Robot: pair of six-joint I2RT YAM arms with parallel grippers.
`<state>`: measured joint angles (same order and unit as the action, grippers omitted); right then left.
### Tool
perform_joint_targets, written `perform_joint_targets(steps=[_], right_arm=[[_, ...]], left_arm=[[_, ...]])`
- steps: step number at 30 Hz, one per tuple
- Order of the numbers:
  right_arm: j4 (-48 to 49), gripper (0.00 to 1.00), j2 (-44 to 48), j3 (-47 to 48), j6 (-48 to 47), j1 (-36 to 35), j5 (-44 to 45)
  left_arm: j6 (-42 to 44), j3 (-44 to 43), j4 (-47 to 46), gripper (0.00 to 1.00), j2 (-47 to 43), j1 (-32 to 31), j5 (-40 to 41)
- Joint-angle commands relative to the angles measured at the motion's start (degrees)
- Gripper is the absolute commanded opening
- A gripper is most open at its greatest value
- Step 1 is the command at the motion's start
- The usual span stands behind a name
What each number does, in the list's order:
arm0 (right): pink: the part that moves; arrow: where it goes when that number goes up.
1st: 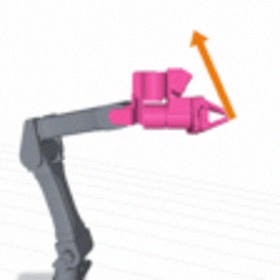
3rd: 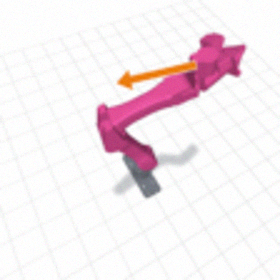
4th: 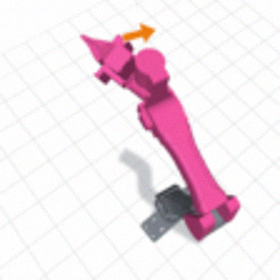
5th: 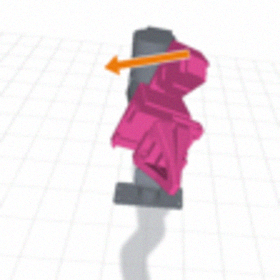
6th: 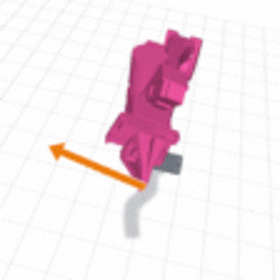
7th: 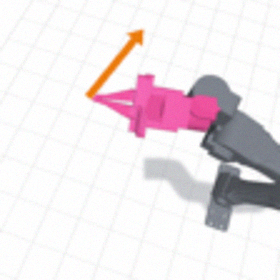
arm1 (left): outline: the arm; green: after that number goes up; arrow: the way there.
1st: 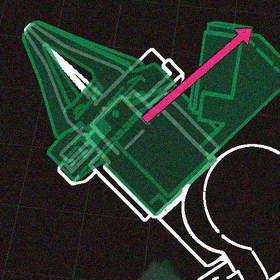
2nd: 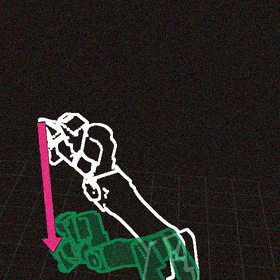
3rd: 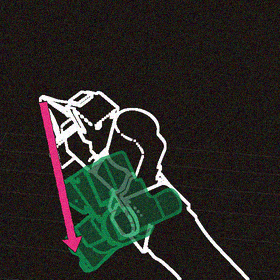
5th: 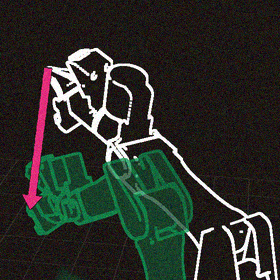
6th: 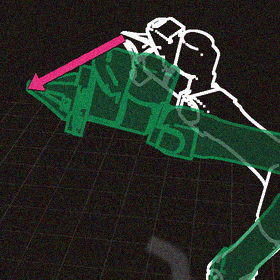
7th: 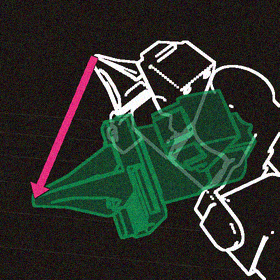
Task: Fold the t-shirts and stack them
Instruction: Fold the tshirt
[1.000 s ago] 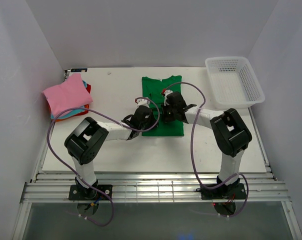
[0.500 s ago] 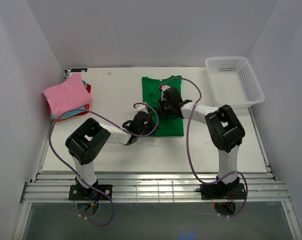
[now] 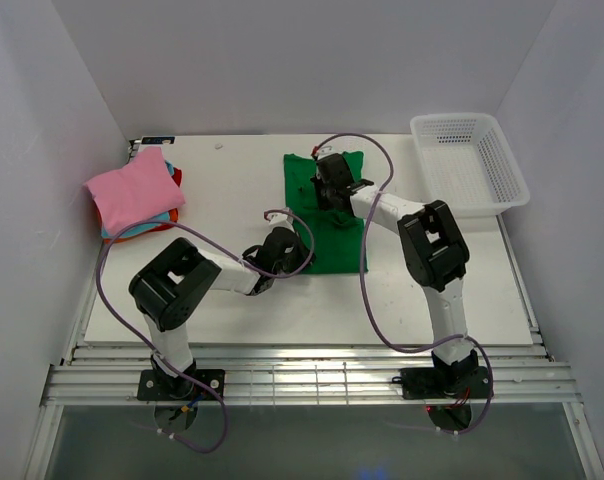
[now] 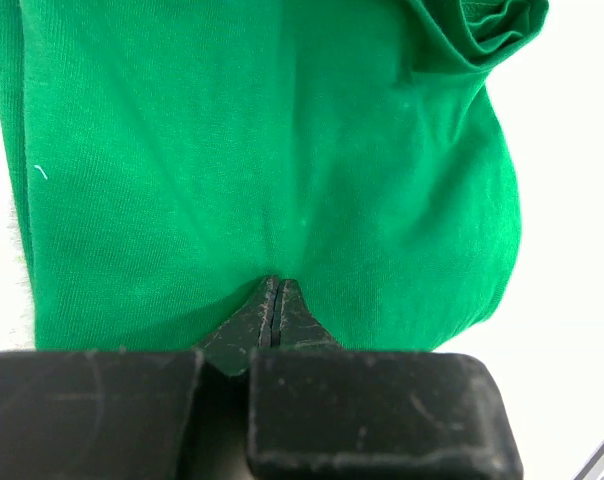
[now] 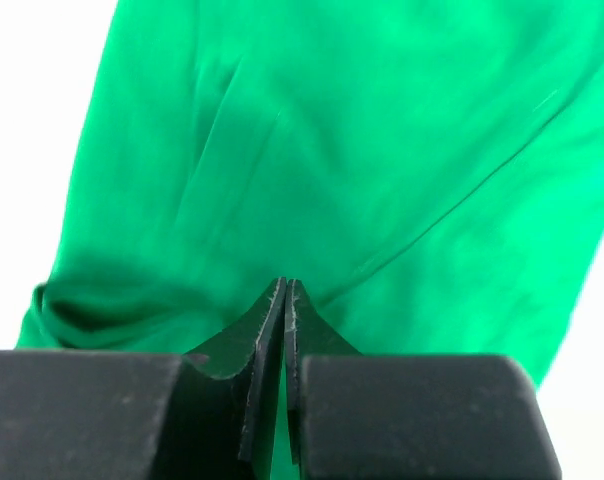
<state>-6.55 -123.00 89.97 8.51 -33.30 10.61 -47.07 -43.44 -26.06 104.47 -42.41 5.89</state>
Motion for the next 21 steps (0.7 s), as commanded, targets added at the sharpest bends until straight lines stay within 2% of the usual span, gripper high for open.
perform_joint_targets(steps=[1,4,8,17,21], right_arm=[[-1.18,0.08,-1.36,7.57,-2.62,1.74,5.03],[-2.51,0.08,-1.19,11.27,-3.94,2.10,7.05],[-2.60,0.08,3.28,9.18,-4.47,2.10,6.80],[2.41,0.08,21.56,-14.35,-2.71,2.10,-0.76],[2.86,0.08,26.84,-20.52,-1.22,2.10,-1.82]], left_arm=[[0.57,2.75,8.05,0.00,-0.14,-0.65,0.00],[0.49,2.75,8.05,0.00,-0.23,-0.65,0.00],[0.57,2.49,8.05,0.00,-0.40,-0.65,0.26],[6.02,-5.68,9.36,0.00,-1.19,-0.65,4.13],[7.43,-10.78,11.38,0.00,0.03,-0.65,4.57]])
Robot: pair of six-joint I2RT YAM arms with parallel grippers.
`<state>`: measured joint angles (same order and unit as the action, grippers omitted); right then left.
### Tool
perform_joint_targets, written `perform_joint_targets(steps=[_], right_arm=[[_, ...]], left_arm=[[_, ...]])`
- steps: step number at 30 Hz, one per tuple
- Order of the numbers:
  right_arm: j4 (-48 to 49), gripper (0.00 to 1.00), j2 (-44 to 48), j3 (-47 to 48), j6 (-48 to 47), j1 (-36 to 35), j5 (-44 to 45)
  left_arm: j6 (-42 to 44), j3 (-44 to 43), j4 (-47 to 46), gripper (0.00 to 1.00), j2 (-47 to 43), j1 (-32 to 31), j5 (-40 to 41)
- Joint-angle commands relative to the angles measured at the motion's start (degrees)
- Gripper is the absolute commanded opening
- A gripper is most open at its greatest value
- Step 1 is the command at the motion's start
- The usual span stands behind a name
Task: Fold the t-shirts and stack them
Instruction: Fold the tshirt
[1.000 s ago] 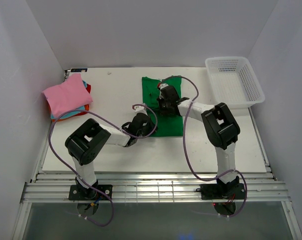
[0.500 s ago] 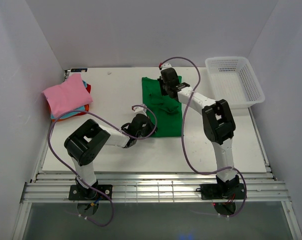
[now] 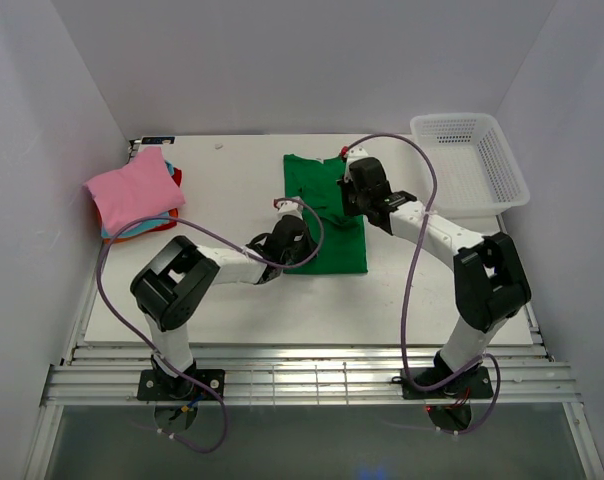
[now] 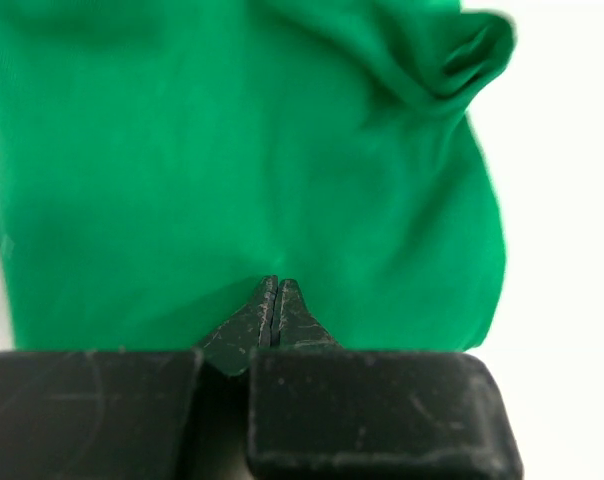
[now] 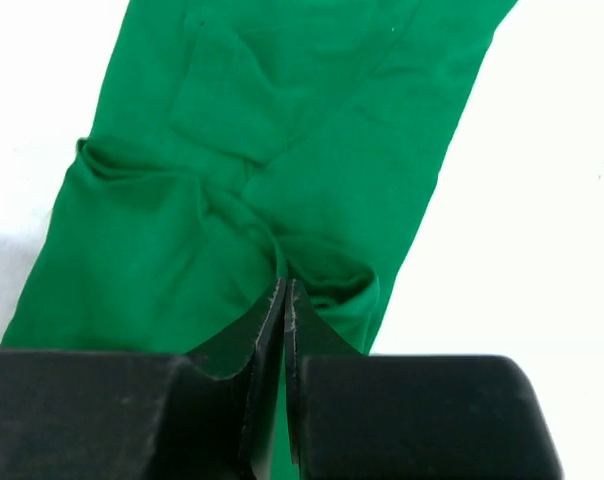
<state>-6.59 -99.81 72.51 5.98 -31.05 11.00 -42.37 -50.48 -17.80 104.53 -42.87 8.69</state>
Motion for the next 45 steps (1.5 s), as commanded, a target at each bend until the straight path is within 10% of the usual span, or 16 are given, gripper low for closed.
perform_joint_targets(steps=[1,26,45], right_arm=[[2.81,0.08,4.44,-3.69,1.49,-0.15,-2.82],[2.46,0.08,-3.64,-8.09,5.10,-0.24,-7.49],[0.88,0.08,-16.12,6.76,0.88,0.90,0.24]], left_arm=[[2.73,-4.79,3.21,0.00,0.15,-0.11,1.77],[-0.61,-7.00,0.14,0.00,5.07,-3.97,-4.82],[-1.66,-2.96,-0.30,0.00,4.81,-4.15,-4.65]])
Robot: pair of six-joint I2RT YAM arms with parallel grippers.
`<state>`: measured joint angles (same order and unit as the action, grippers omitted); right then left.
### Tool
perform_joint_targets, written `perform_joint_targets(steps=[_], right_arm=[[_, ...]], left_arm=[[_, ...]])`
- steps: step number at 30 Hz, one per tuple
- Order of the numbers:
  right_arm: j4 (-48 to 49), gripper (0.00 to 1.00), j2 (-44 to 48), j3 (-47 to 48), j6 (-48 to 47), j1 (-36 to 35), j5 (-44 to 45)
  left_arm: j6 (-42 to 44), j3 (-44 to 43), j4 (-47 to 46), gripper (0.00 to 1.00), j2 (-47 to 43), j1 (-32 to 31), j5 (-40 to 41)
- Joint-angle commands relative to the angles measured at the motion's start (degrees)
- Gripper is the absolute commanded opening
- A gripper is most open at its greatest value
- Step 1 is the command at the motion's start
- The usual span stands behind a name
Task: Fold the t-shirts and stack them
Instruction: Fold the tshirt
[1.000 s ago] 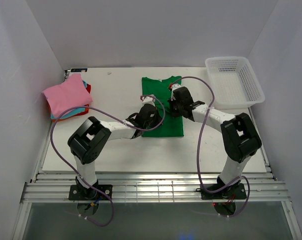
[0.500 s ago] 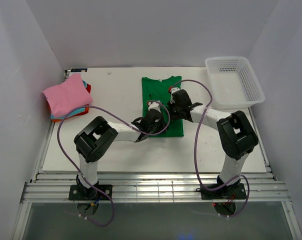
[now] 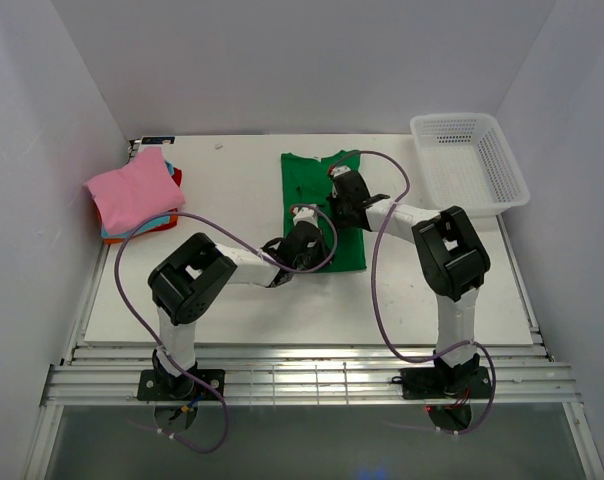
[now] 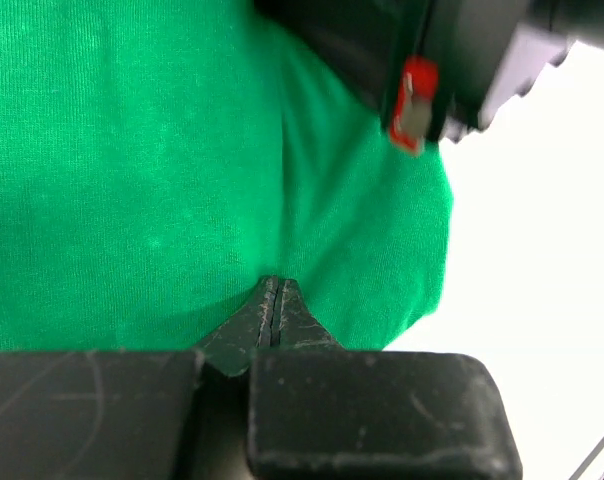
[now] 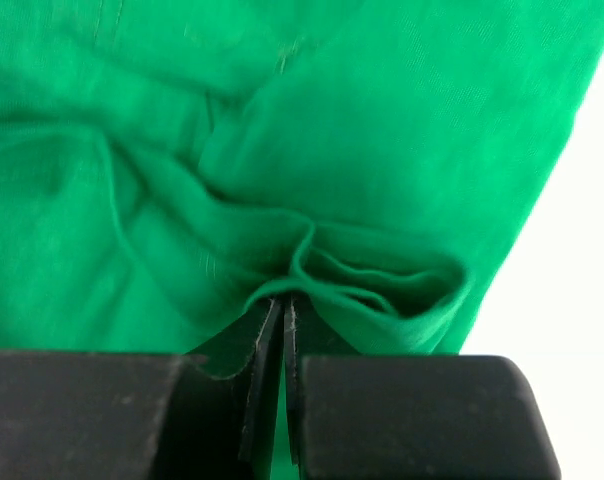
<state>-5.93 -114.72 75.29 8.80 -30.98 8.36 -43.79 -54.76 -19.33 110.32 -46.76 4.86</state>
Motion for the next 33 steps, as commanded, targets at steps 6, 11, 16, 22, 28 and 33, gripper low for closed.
perform_joint_targets(steps=[6,11,16,22,28,33], right_arm=[[-1.80,0.08,-3.58,9.61,-3.52,2.06,4.38],[-1.71,0.08,-5.34,12.60,-3.96,3.29,5.26],[-1.71,0.08,-3.34,14.10,-4.58,3.56,7.37],[-1.70,0.25,12.46,3.74,-3.61,3.56,7.46],[-7.60,0.48,25.48,-8.21,0.33,3.30,1.75],[-5.84,0.49,31.83,-19.02,4.38,2.95,-1.76]], left_arm=[[-0.94,2.91,1.05,0.00,-1.51,-0.43,-0.73],[-1.38,3.78,0.88,0.00,-1.78,-0.79,-0.64],[1.24,2.65,0.79,0.00,-2.39,-1.14,0.75],[9.41,-4.47,2.27,0.20,-6.78,-1.14,5.58],[13.20,-6.24,9.73,0.98,-12.84,-1.14,15.69],[9.27,-0.53,17.30,0.98,-16.36,-1.14,23.52]])
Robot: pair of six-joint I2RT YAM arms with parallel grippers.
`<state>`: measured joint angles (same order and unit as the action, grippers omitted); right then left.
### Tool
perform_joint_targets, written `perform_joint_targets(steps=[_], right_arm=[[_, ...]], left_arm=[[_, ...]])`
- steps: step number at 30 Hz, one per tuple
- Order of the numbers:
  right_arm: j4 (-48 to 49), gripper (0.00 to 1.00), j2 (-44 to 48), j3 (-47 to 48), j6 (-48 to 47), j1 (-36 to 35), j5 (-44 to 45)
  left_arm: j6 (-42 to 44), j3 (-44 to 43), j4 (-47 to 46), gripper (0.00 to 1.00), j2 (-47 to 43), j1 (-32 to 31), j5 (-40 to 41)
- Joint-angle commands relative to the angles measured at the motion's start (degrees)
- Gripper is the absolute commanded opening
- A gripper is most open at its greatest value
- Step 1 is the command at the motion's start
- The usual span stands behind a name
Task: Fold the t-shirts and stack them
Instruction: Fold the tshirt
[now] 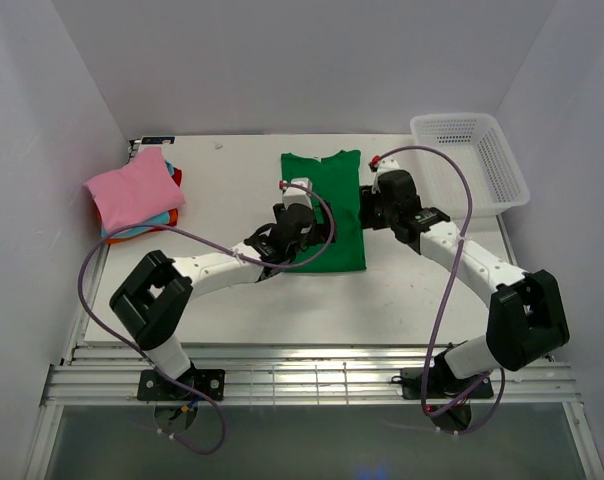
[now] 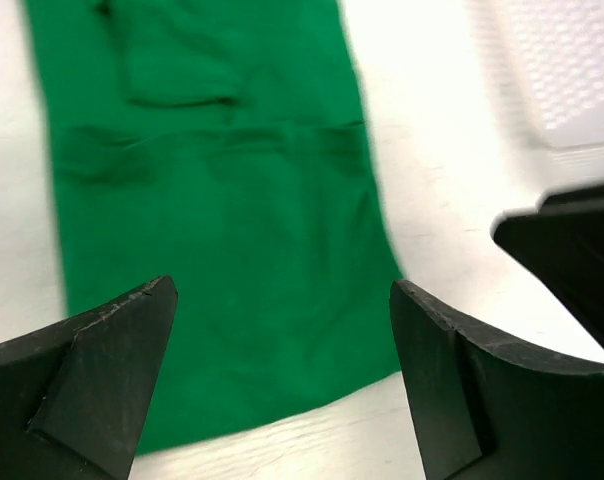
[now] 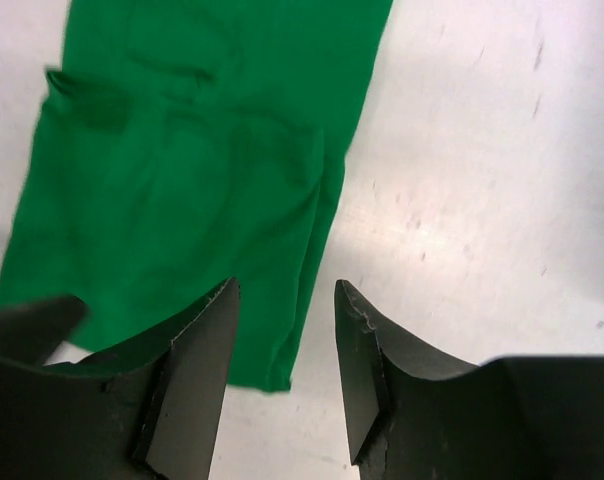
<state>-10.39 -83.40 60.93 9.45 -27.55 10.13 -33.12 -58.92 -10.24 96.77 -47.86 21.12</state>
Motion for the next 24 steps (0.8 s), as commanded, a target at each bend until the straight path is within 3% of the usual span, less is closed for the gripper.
perform_joint_targets(steps=[1,9,24], right_arm=[[-0.86,0.49,1.47,-7.29,4.34,-0.57,-4.06],[2.83,0.50,4.20,-16.10,8.30,-1.63,-4.77],[7.49,0.50,2.63,-19.27,10.15,-1.54,-6.44]], left_arm=[[-2.11,5.20,9.00,0.98,-3.43,-0.04,7.26],[-5.37,20.23,4.53,0.98,-8.35,-0.04,5.24],[-5.37,23.93,-0.57,0.98,-10.29,0.31,3.93]])
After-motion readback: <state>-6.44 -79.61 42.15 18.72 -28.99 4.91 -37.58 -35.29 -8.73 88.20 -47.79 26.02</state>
